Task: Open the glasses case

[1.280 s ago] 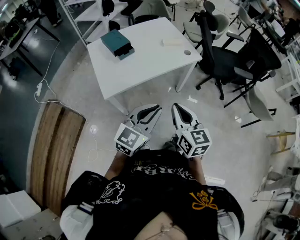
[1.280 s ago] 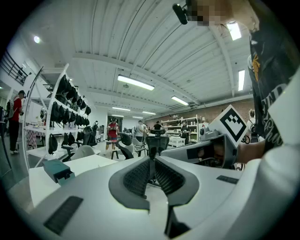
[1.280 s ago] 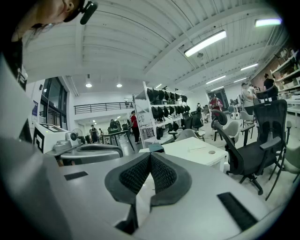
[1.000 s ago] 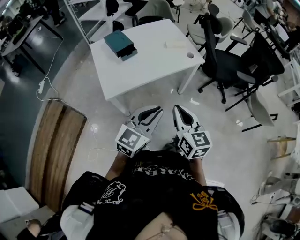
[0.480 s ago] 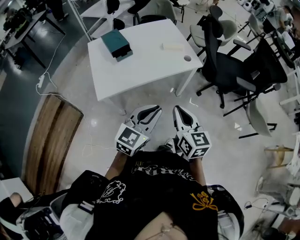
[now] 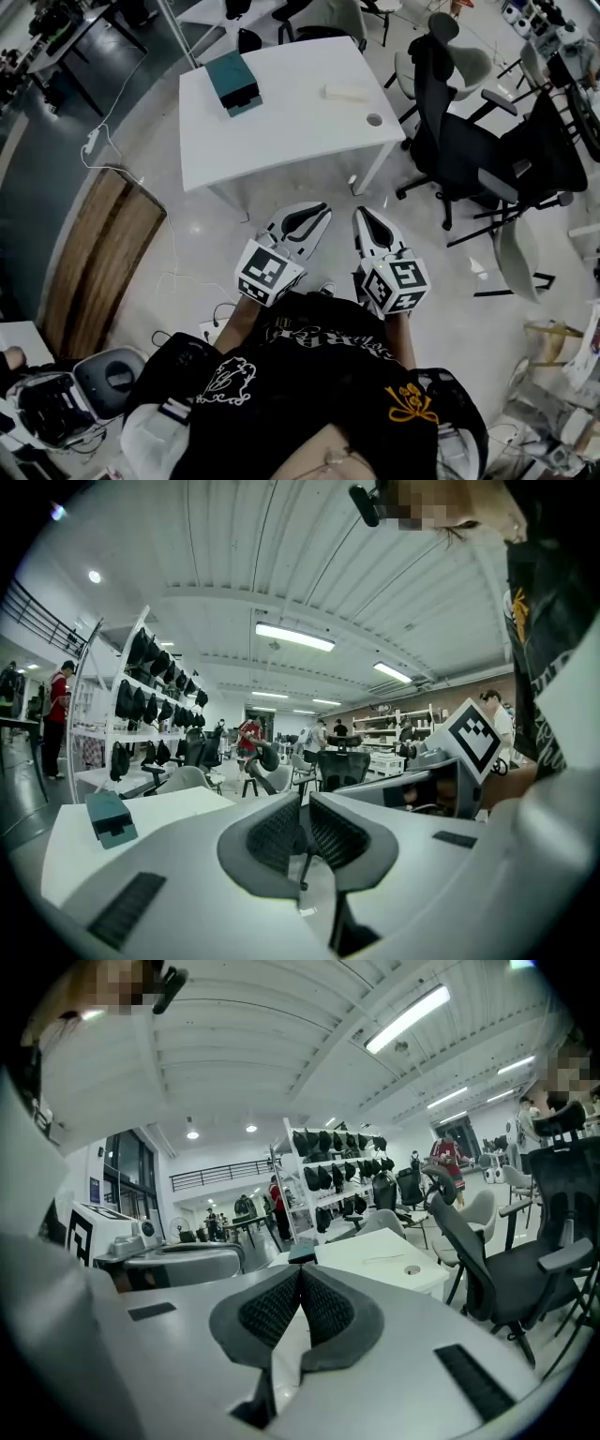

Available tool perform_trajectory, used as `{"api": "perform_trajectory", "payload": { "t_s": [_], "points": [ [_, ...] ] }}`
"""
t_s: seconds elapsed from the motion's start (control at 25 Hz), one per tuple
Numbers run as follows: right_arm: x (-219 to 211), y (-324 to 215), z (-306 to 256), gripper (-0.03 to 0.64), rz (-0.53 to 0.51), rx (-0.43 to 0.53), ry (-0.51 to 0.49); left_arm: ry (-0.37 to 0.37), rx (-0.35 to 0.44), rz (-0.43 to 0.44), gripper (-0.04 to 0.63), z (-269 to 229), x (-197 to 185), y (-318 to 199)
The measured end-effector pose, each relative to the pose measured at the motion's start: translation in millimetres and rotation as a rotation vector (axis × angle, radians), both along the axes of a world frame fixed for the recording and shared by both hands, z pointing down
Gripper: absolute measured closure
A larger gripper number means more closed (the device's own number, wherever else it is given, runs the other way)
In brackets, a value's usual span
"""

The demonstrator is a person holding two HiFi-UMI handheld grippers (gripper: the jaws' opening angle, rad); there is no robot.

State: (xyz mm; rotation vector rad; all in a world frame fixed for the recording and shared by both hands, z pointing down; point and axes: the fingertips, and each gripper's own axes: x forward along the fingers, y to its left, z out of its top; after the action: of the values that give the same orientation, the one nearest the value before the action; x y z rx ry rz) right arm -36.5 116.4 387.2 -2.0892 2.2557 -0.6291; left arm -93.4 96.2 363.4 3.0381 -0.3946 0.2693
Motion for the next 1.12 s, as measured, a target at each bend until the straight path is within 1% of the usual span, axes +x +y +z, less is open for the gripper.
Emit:
{"api": "perform_trajectory", "payload": {
  "t_s": [0.16, 0.32, 0.48, 0.72, 0.84, 0.96, 1.12],
  "points": [
    [12, 5, 9, 0.603, -0.054, -0.004, -0.038, -0.024, -0.004, -0.042, 0.551, 7, 15, 12],
    [10, 6, 15, 0.603, -0.099, -0.005, -0.068, -0.053, -0.02, -0.081, 0.551, 12, 13, 15],
    [14, 5, 23, 0.603, -0.115, -0.013, -0.092, -0.071, -0.033, -0.107, 0.551, 16, 14, 14],
    [21, 1, 37, 0.603, -0.114, -0.03, -0.121, -0.112, -0.04, -0.087, 0.551, 28, 26, 12],
    [30, -10, 43, 0.603, -0.11, -0.039, -0.118, -0.109, -0.035, -0.059, 0.551, 31, 40, 1],
    [43, -31, 45, 0.603, -0.101, -0.046, -0.097, -0.101, -0.036, -0.038, 0.551, 35, 57, -21],
    [64, -71, 46, 0.603, -0.084, -0.059, -0.07, -0.086, -0.041, -0.021, 0.551, 36, 77, -63]
  ]
}}
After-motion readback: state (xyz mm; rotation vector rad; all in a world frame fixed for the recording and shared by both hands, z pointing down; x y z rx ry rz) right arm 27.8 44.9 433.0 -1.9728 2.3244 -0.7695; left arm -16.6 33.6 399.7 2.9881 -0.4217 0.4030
